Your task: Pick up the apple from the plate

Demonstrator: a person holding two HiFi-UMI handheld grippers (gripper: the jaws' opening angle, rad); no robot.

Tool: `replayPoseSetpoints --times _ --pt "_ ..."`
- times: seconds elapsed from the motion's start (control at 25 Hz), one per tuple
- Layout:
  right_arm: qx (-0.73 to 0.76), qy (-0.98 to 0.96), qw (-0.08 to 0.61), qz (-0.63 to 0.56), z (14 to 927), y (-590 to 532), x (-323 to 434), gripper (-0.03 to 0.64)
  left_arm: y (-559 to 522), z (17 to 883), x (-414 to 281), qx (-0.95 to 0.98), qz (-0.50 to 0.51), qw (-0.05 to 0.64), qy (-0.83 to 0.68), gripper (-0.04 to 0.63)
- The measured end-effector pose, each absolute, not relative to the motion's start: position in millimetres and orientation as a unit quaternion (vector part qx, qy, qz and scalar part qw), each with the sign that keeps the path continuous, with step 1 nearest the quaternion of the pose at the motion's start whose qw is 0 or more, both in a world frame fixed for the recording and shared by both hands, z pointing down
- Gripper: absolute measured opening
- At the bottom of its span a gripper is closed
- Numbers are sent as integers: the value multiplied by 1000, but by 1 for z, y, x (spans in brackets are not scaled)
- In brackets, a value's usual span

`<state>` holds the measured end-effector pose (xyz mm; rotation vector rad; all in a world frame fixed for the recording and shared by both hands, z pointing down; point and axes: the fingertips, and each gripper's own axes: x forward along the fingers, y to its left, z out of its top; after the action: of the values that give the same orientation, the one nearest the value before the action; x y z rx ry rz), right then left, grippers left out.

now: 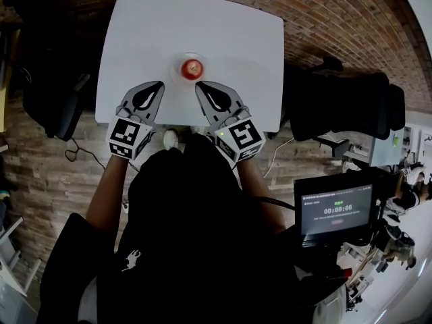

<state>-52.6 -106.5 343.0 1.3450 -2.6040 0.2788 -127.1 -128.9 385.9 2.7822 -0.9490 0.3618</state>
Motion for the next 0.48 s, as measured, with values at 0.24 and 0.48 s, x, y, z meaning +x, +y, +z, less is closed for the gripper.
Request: replayPoseSetpoints --times 0.24,0.48 --pt "442 -886 100 96 347 -111 -49 5 -131 385 -123 934 122 87 -326 6" --pt "422 -896 101 97 344 -122 -36 3 -138 381 -108 930 116 95 -337 6"
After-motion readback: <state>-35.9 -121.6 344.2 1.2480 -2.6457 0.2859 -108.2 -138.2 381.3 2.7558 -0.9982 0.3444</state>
